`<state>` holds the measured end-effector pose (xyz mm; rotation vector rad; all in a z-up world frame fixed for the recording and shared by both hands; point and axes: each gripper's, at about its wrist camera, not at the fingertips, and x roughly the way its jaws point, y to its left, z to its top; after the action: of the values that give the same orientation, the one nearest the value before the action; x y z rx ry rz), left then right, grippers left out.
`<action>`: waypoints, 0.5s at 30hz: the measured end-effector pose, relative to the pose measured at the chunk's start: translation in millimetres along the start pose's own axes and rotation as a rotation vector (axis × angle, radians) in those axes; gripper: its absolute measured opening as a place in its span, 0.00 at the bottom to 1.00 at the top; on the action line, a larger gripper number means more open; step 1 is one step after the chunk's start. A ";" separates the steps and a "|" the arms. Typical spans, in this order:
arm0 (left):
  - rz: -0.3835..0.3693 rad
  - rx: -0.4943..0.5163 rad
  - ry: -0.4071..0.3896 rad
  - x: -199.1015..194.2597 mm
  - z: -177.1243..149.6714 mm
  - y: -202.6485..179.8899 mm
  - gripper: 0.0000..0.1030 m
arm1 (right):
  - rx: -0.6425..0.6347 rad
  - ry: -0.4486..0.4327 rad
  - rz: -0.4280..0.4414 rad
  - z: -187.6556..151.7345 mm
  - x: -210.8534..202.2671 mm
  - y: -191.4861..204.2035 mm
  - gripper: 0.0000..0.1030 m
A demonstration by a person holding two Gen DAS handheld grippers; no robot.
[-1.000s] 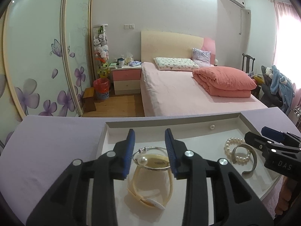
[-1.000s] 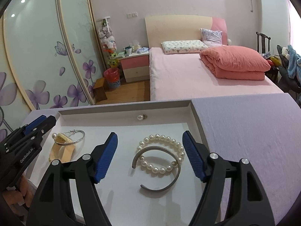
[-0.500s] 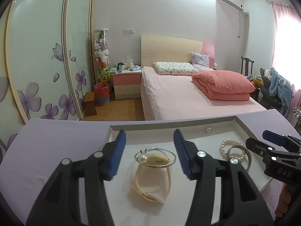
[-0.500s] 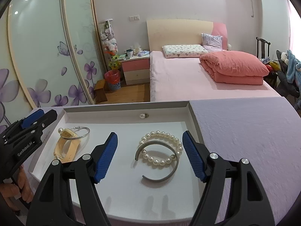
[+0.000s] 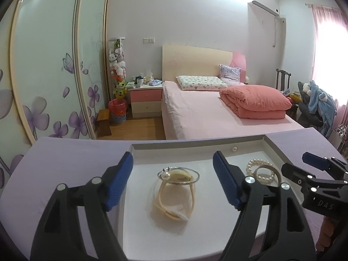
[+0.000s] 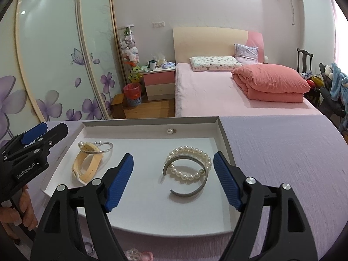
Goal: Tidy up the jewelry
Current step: 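Move the left tool to the dark red beads while the right tool approaches the pink crystal bracelet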
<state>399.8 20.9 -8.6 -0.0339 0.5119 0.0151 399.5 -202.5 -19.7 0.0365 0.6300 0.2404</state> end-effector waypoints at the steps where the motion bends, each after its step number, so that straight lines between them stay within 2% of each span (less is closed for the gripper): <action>1: -0.005 -0.007 -0.001 -3.7 -2.3 1.9 0.76 | -0.001 0.000 0.002 -1.1 -1.8 0.5 0.76; 5: -0.012 -0.025 -0.009 -17.7 -6.1 9.4 0.82 | -0.009 -0.008 0.007 -6.9 -14.9 0.6 0.77; 15: 0.003 -0.063 -0.034 -69.8 -30.7 38.8 0.84 | -0.008 -0.012 0.019 -37.3 -62.1 -14.6 0.77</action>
<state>323.1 58.1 -2.3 -0.0940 0.4776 0.0344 332.1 -232.7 -15.4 0.0364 0.6166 0.2612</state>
